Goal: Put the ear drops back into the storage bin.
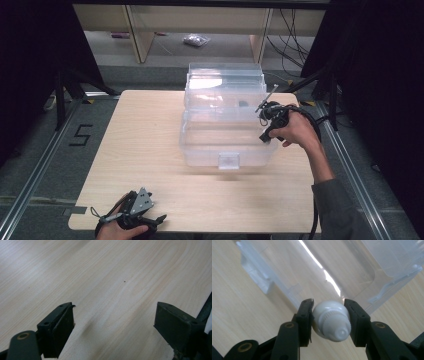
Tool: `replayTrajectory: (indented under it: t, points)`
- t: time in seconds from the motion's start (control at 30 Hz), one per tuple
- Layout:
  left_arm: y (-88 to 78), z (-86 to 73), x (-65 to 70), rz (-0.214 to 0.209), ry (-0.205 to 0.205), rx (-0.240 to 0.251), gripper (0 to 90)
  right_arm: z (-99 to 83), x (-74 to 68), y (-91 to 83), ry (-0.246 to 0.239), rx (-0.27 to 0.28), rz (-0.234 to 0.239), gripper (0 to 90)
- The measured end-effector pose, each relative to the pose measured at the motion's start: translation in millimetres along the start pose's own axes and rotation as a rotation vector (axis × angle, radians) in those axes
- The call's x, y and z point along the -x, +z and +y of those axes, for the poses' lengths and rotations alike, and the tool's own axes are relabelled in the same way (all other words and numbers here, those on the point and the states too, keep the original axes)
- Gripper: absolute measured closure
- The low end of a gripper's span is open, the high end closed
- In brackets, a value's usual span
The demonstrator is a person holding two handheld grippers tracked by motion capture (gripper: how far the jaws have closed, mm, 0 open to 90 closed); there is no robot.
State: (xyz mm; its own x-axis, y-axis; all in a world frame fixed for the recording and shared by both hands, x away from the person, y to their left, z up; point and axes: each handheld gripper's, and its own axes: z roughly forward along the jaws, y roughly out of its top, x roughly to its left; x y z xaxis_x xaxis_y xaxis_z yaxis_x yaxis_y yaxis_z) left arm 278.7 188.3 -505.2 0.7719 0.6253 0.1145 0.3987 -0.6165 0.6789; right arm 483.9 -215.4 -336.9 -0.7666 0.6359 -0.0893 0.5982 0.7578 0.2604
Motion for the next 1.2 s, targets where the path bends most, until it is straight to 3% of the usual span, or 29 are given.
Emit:
replayTrajectory:
  t: [0.03,0.07,0.13,0.17,0.43,0.5,0.57,0.63,0.67,0.73,0.8,0.83,0.9,0.93,0.97,1.0,1.03,1.13,1.17,1.2]
  points:
    - [-0.4,0.0,-1.9,-0.006,0.036,-0.028,15.5,3.1,1.8,5.2,0.011,-0.01,0.003,60.2]
    - [2.0,-0.2,0.0,0.01,0.009,-0.008,15.5,4.1,2.1,6.9,0.02,-0.017,0.005,60.2]
    - [1.5,-0.1,-0.3,0.002,0.006,-0.003,15.5,5.8,5.2,11.1,-0.001,-0.016,0.007,60.2]
    - [0.3,0.0,-0.3,0.003,0.005,-0.003,15.6,8.4,6.0,17.1,0.02,-0.032,0.005,60.2]
    - [1.3,-0.6,-0.5,0.005,0.002,0.0,15.5,19.5,11.6,39.8,0.045,-0.104,0.006,60.2]
    - [1.2,-0.1,-1.4,0.003,0.007,-0.007,15.6,19.9,13.0,43.6,0.027,-0.102,0.005,60.2]
    - [0.8,-0.1,-1.0,0.005,0.007,-0.006,15.5,21.1,14.6,52.4,0.056,-0.101,0.026,60.2]
    - [0.9,-0.7,-0.5,0.003,0.005,-0.001,15.5,20.6,15.3,55.6,0.051,-0.107,0.024,60.2]
    - [0.9,-0.7,-0.6,0.002,0.005,-0.002,15.5,19.7,13.3,60.7,0.068,-0.134,0.023,60.2]
    - [1.3,-0.1,-1.1,0.003,0.005,-0.006,15.5,20.0,13.3,60.9,0.073,-0.151,0.029,60.2]
    - [-0.7,0.1,-1.8,-0.011,0.033,-0.028,15.6,17.8,15.5,65.1,0.061,-0.135,0.025,60.2]
    - [-0.6,0.4,-2.0,-0.011,0.033,-0.03,15.5,17.3,14.3,66.9,0.089,-0.161,0.023,60.2]
    - [-0.5,0.3,-1.9,-0.011,0.029,-0.025,15.5,17.7,13.7,67.7,0.098,-0.169,0.023,60.2]
    - [-0.5,0.4,-2.3,-0.015,0.031,-0.03,15.5,16.4,16.2,70.9,0.066,-0.155,0.024,60.2]
    - [0.4,0.0,-2.1,-0.004,0.036,-0.028,15.5,18.2,16.0,72.3,0.06,-0.168,0.016,60.2]
    - [1.1,-0.4,-0.2,-0.003,0.009,-0.009,15.5,18.2,16.0,72.3,0.06,-0.168,0.016,60.2]
    - [-0.8,0.3,-2.2,-0.01,0.033,-0.035,15.5,17.7,14.9,73.9,0.082,-0.165,0.026,60.2]
    - [-0.4,0.1,-1.7,-0.018,0.026,-0.028,15.5,18.3,18.7,79.7,0.051,-0.183,0.023,60.2]
    - [-0.1,-0.2,-1.7,-0.017,0.027,-0.025,15.5,19.2,16.6,79.9,0.087,-0.197,0.015,60.2]
    - [-0.1,-0.2,-1.7,-0.017,0.027,-0.025,15.6,19.2,16.6,79.9,0.087,-0.197,0.015,60.2]
